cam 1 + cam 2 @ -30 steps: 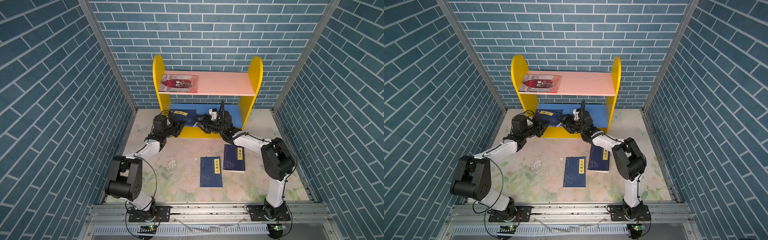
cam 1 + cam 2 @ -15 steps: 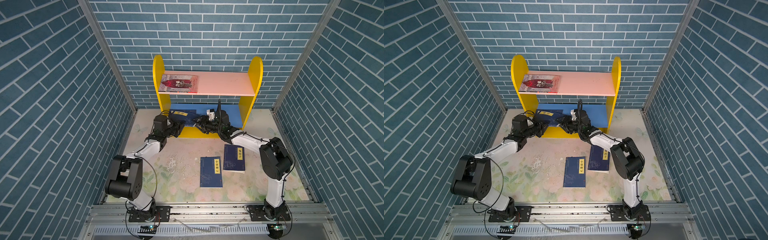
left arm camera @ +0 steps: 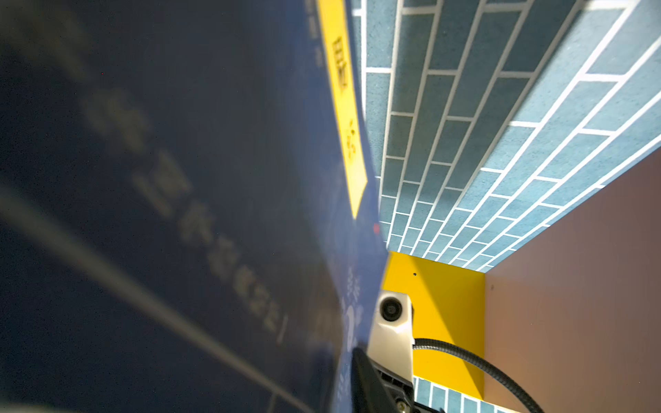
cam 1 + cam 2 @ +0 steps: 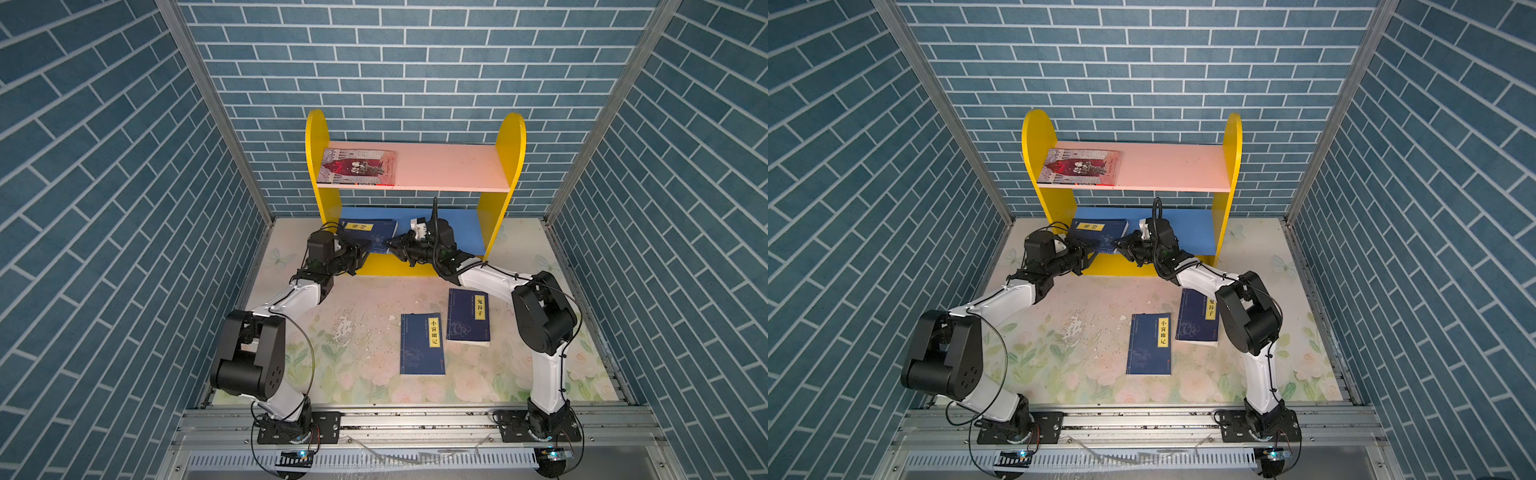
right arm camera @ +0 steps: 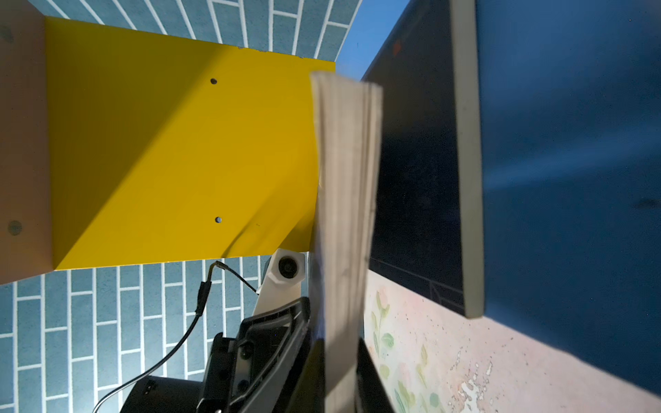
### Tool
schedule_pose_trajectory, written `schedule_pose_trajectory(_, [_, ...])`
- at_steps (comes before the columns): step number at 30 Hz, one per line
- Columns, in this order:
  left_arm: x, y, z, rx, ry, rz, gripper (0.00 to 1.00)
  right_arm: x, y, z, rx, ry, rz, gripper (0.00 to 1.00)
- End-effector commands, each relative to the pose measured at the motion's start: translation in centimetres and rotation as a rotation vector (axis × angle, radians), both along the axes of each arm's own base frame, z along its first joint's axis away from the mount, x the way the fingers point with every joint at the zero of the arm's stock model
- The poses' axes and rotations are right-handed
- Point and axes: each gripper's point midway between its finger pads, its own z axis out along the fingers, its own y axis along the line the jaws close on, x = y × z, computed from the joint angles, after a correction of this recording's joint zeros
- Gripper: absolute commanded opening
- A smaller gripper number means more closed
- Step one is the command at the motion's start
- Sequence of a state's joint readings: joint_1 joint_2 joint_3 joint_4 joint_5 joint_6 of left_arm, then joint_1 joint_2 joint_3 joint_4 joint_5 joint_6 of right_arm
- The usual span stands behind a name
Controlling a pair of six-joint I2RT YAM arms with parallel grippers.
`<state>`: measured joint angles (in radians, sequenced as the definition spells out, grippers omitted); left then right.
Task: Stacking books/files
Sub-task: Pass the book.
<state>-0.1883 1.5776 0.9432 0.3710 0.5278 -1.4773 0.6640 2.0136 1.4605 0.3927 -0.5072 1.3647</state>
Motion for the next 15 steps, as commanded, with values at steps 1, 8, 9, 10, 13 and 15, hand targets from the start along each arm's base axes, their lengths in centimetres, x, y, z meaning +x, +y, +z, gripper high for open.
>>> schedule_pose_trajectory(1, [-0.6,0.6,-1.1,0.017,0.032,0.013,0.4,0.4,-0.1,1.4,0.007,-0.054,0.02,0.06])
schedule_pose_trajectory(8, [-4.1,1.6,-1.1,0.056,0.094,-0.045,0.54,1.0,-0.6,1.0,-0.039,-0.068,0.076,0.06])
schedule_pose_trajectory(9, [-4.5,2.0,-1.0,0.061,0.1,-0.049,0.54,1.1,-0.7,0.9,-0.045,-0.069,0.081,0.06])
schedule_pose_trajectory(10, [-5.0,2.5,-0.7,0.069,0.099,-0.051,0.54,1.3,-0.7,0.9,-0.049,-0.074,0.09,0.06])
schedule_pose_trajectory(13, [-6.1,4.0,0.0,0.086,0.093,-0.059,0.54,1.5,-0.6,1.1,-0.058,-0.082,0.122,0.06])
schedule_pose_trajectory(15, [-6.7,5.2,0.5,0.091,0.081,-0.054,0.54,1.7,-0.7,1.0,-0.078,-0.086,0.137,0.06])
